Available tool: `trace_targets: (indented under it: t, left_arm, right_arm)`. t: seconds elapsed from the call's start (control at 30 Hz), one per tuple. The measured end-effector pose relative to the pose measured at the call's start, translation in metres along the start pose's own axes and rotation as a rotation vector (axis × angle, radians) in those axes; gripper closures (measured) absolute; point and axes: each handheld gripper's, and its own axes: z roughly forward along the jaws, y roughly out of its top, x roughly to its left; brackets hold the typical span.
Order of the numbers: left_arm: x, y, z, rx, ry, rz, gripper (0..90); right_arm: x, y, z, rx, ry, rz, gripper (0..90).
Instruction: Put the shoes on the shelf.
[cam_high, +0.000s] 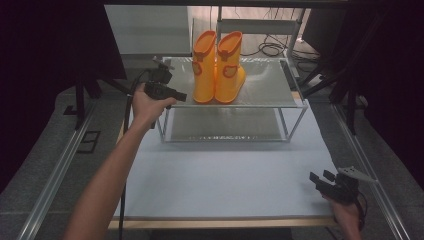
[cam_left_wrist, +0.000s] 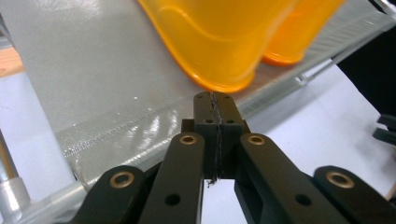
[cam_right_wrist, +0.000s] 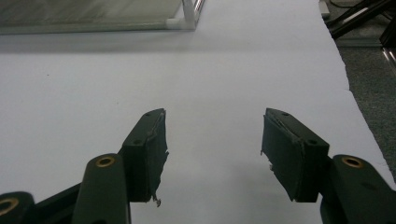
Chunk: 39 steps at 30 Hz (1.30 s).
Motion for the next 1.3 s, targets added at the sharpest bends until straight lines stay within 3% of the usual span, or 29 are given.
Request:
trace_targets:
  t: [0.3, 0.63, 1.0, 1.3]
  left_arm:
    - [0.006, 0.001, 0.016, -0.013, -0.002, -0.029, 90.0]
    - [-0.001, 0.003, 0.036, 0.000, -0.038, -0.040, 90.0]
    - [-0.005, 0.005, 0.039, -0.010, -0.051, -0.052, 90.0]
    - [-0.027, 0.013, 0.053, 0.006, -0.112, -0.032, 90.0]
  right_arm:
    - [-0.001, 0.000, -0.001, -0.001, -0.002, 0.003, 39.5]
    - [-0.002, -0.001, 0.000, 0.003, -0.003, 0.002, 39.5]
    - [-0.001, -0.001, 0.002, 0.007, -0.001, -0.004, 39.6]
    - [-0.001, -0.001, 0.001, 0.003, 0.000, 0.001, 39.6]
